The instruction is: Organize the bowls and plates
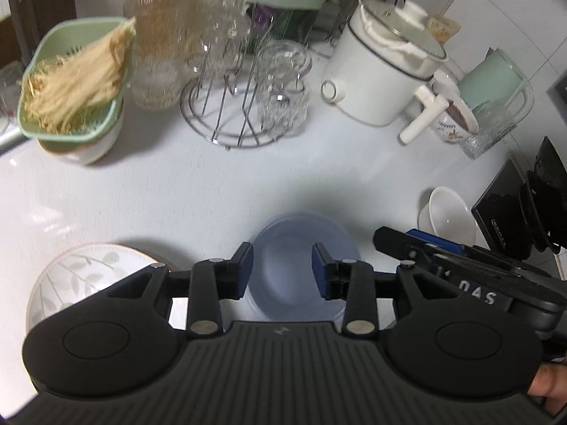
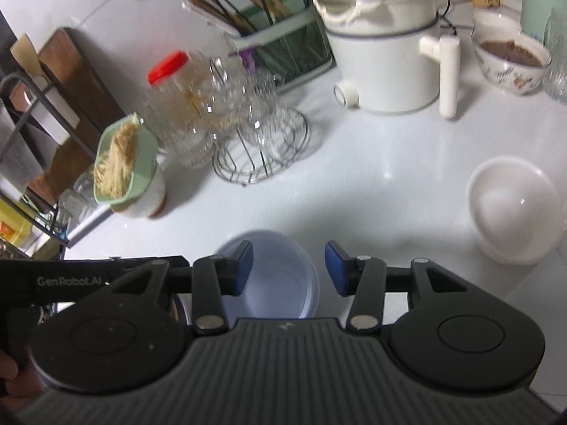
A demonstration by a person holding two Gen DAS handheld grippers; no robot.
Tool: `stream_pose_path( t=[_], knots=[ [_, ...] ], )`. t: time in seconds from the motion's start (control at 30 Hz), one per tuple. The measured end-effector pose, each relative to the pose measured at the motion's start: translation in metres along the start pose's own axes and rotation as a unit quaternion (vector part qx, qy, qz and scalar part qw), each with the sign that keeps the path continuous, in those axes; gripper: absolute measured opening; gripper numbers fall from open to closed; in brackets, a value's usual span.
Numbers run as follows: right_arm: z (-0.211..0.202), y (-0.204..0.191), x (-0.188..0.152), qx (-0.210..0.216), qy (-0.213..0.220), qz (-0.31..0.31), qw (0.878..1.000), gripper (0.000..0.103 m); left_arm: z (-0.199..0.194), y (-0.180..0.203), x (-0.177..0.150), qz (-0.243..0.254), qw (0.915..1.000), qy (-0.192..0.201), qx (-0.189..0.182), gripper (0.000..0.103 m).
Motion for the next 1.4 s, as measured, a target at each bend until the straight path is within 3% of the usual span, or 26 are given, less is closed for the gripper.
stream_pose_path(
  t=[0.33,0.63,1.1,1.4],
  knots=[
    [-0.031,-0.01,0.024,0.016,0.048,-0.016,0.999,0.049,-0.029,0.011,0.011,0.008,0.9994,0.032,0.002,0.042],
    [-0.054,-0.018,0.024,0.026,0.077,-0.022,0.996,0.049,-0.05,0.021,0.011,0.029,0.9975,0.063,0.009,0.042],
    [-0.065,-0.016,0.039,0.028,0.099,-0.058,0.993,0.049,-0.056,0.037,0.021,0.021,0.9937,0.107,0.024,0.042],
    [-0.074,0.003,0.05,0.018,0.114,-0.066,0.991,0.049,-0.044,0.063,0.025,0.022,0.9934,0.112,0.014,0.042]
  ],
)
Point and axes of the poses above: each gripper's, at about its wrist camera, not at the fingertips, and z roughly the way its jaws point, y to its right, x to its top, the point moved 3 cm from there along z, roughly the way its jaws point, and after that the axes turned 13 degrees about z, right-handed, at the moved point
